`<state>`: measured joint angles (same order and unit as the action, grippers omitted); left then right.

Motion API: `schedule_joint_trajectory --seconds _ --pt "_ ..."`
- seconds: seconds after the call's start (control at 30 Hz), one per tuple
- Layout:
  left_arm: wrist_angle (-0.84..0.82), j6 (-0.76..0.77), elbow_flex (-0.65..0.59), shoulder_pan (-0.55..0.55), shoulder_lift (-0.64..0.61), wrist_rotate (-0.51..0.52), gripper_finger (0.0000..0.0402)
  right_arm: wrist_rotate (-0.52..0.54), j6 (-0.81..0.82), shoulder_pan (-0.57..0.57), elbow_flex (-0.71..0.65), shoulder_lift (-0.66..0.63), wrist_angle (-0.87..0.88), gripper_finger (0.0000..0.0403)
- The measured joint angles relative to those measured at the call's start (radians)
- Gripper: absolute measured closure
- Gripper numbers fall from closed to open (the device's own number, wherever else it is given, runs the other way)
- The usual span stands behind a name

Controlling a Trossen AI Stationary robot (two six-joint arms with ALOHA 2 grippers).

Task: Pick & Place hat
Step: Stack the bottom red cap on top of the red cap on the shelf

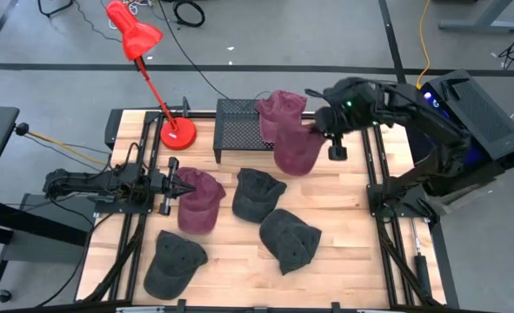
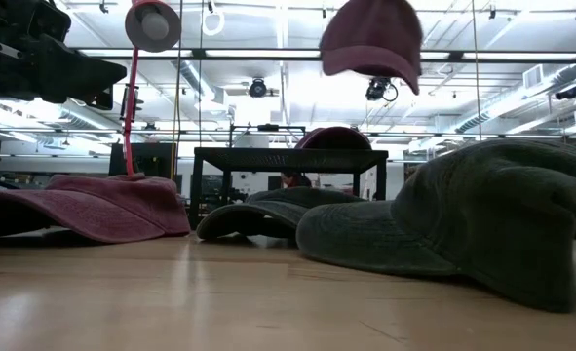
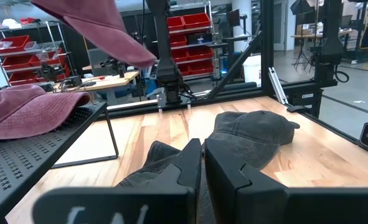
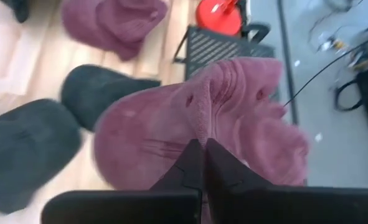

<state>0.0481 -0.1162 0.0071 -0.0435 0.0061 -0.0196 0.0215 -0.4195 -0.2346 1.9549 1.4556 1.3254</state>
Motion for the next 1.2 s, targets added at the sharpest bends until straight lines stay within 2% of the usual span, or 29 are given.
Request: schedule_joint_trajectory --seconds 0.2,0.5,0.83,1.2 --pt "0.000 0.000 0.000 0.000 0.000 0.000 0.0374 -0.003 -0.119 -0.054 0.000 0.031 -0.110 0.0403" --pt "0.000 0.000 0.000 0.000 0.000 0.000 0.0374 -0.003 -0.179 -0.128 0.000 0.087 -0.231 0.0403" --pt "0.000 0.000 0.000 0.000 0.000 0.000 0.0374 0.048 -0.265 -0.206 0.000 0.148 -0.253 0.0403" --pt "0.000 0.000 0.000 0.000 0.000 0.000 0.0374 0.038 -0.324 -0.253 0.000 0.186 -0.281 0.0403"
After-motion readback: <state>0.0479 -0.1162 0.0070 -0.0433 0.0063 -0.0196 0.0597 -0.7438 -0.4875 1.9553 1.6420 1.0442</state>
